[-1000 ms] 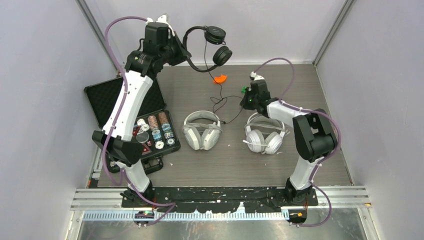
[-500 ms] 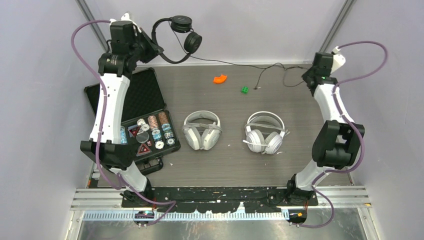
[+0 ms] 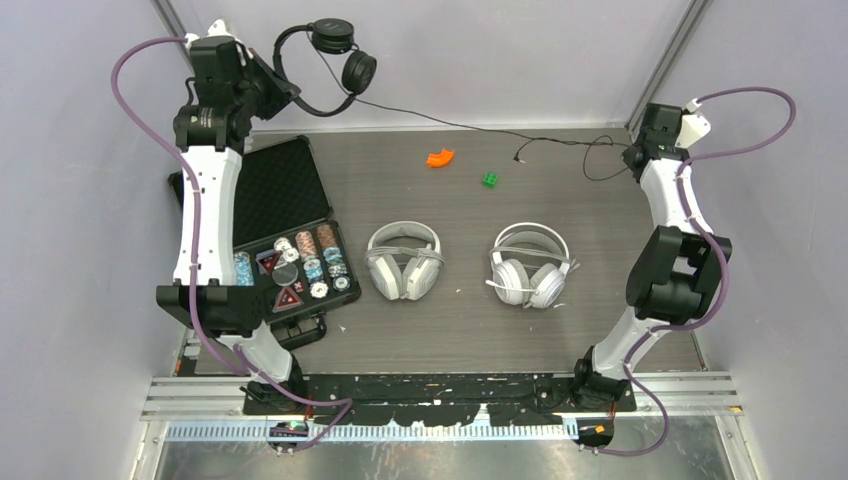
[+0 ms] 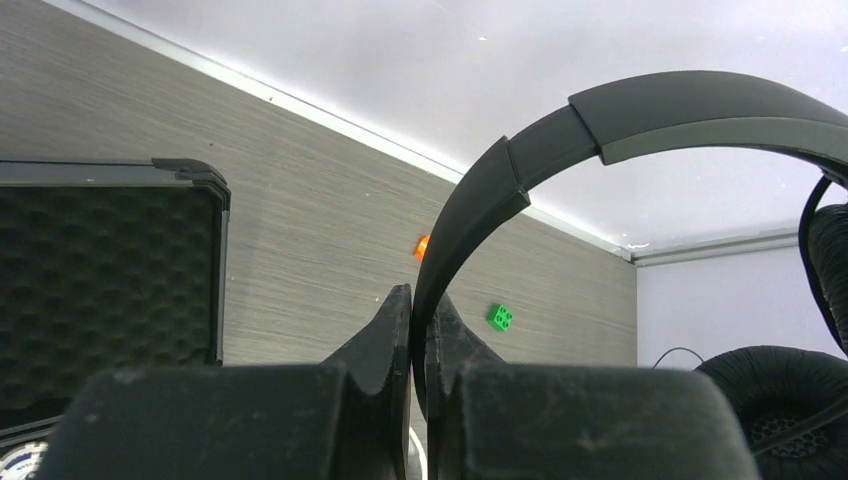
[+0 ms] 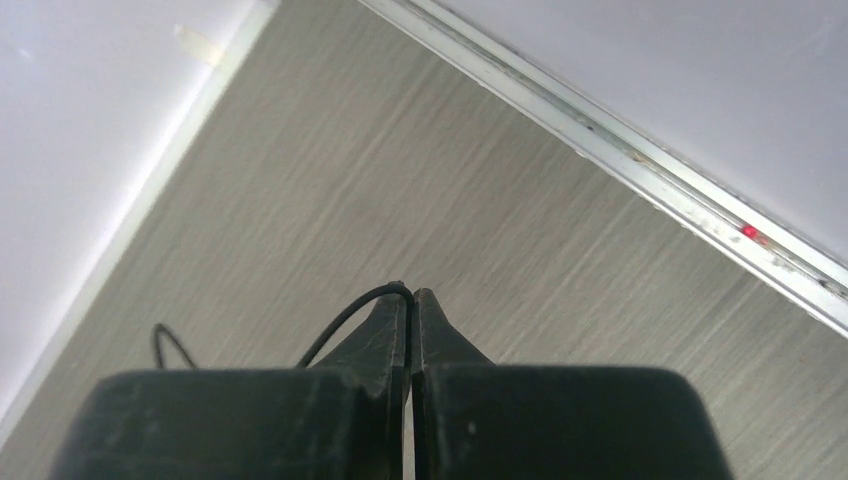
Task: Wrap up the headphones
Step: Untie the headphones cable from the headphones.
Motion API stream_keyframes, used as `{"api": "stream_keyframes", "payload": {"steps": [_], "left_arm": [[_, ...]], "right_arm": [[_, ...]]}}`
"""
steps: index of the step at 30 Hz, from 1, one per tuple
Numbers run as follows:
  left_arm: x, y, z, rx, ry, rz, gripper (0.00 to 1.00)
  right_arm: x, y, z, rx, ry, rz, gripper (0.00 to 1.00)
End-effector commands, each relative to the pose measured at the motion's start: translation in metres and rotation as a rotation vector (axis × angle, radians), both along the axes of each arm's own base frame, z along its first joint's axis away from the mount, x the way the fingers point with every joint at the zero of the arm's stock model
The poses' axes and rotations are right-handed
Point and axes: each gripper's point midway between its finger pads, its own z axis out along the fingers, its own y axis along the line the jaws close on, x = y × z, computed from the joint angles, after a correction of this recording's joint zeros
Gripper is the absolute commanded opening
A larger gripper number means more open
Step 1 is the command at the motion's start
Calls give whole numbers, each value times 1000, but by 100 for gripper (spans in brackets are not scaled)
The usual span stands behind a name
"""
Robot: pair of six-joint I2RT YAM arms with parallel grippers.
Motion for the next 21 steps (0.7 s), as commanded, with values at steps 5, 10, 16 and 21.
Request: {"api": "stream_keyframes", "payload": {"steps": [5, 10, 16, 21], "left_arm": [[2, 4, 31, 45, -101, -10, 0], [9, -16, 21, 25, -111, -104, 0], [11, -47, -4, 53, -60, -193, 0], [8, -70, -11, 75, -54, -261, 0]], "right_arm": [[-1, -24, -1, -52, 74, -87, 0], [19, 39, -11, 90, 130, 204, 27], [-5, 75, -14, 84, 287, 352, 48], [-21, 92, 8, 89, 278, 463, 57]]}}
